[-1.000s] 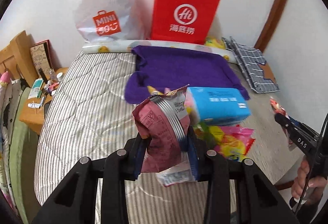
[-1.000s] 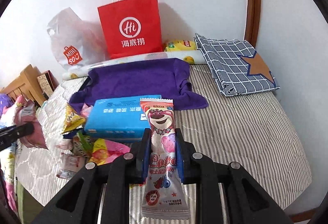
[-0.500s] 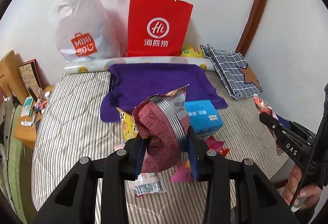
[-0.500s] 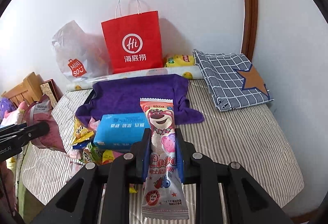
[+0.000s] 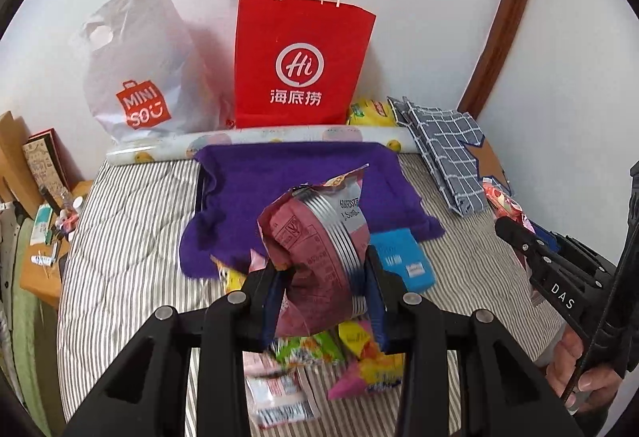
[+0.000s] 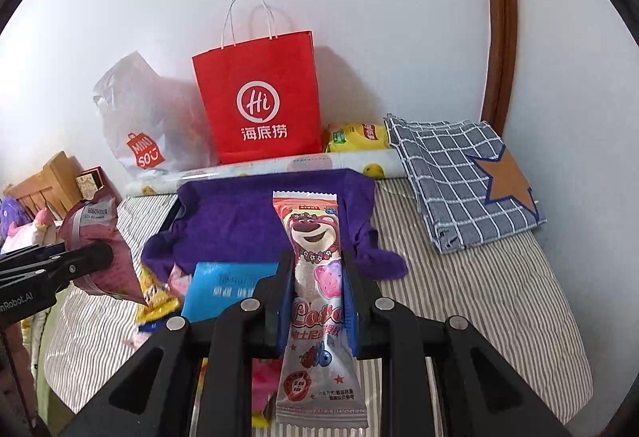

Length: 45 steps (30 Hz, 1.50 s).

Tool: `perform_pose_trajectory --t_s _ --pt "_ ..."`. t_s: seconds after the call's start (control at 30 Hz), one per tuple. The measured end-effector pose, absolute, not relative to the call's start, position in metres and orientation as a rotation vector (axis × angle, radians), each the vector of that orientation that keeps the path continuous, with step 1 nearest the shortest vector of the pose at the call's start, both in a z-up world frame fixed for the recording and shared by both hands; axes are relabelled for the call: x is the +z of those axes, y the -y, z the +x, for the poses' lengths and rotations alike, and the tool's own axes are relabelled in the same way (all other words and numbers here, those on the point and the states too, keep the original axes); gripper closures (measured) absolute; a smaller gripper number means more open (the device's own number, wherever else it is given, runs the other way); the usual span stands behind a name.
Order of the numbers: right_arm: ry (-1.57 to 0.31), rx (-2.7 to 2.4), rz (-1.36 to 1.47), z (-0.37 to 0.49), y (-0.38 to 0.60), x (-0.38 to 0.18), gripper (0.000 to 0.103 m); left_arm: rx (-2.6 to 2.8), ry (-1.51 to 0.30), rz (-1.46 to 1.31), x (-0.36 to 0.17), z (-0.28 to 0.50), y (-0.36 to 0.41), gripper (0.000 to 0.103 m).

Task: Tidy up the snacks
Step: 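Carry the candy bar with the right tool while the left tool carries the pink bag over the purple towel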

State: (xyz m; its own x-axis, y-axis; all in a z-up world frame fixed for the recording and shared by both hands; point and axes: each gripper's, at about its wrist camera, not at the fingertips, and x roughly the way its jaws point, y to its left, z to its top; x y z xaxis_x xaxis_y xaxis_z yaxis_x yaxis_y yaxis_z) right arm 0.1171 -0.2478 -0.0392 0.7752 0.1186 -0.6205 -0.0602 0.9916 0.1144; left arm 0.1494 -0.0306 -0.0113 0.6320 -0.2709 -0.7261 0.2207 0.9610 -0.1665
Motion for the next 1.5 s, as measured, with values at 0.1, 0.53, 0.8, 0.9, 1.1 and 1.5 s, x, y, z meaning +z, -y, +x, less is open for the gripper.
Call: perform_pose_trajectory --t_s 0.1,0.53,0.8,0.9,1.1,1.5 --pt "-0.676 0.097 0.088 0.134 0.247 -0.039 0.082 -0.277 -0.847 -0.074 -0.013 0.169 0.029 0.066" --pt "-0.703 0.096 0.098 0.225 0.251 -0.063 0.082 -0.214 -0.886 -0.082 -0.035 0.264 0.000 0.066" --pt "-0.767 0.108 0.090 0.283 0.254 -0.096 0.082 -0.159 -0.911 -0.062 -0.062 0.316 -0.011 0.066" --pt "-0.791 0.116 0.074 0.300 0.252 -0.110 0.082 -0.166 -0.939 -0.078 -0.075 0.329 -0.015 0.066" --pt "-0.830 0.137 0.066 0.323 0.245 -0.130 0.082 -0.176 -0.999 -0.090 -0.105 0.349 -0.018 0.066" --pt "-0.911 0.163 0.045 0.338 0.238 -0.153 0.082 -0.182 -1.072 -0.094 -0.140 0.359 -0.018 0.066"
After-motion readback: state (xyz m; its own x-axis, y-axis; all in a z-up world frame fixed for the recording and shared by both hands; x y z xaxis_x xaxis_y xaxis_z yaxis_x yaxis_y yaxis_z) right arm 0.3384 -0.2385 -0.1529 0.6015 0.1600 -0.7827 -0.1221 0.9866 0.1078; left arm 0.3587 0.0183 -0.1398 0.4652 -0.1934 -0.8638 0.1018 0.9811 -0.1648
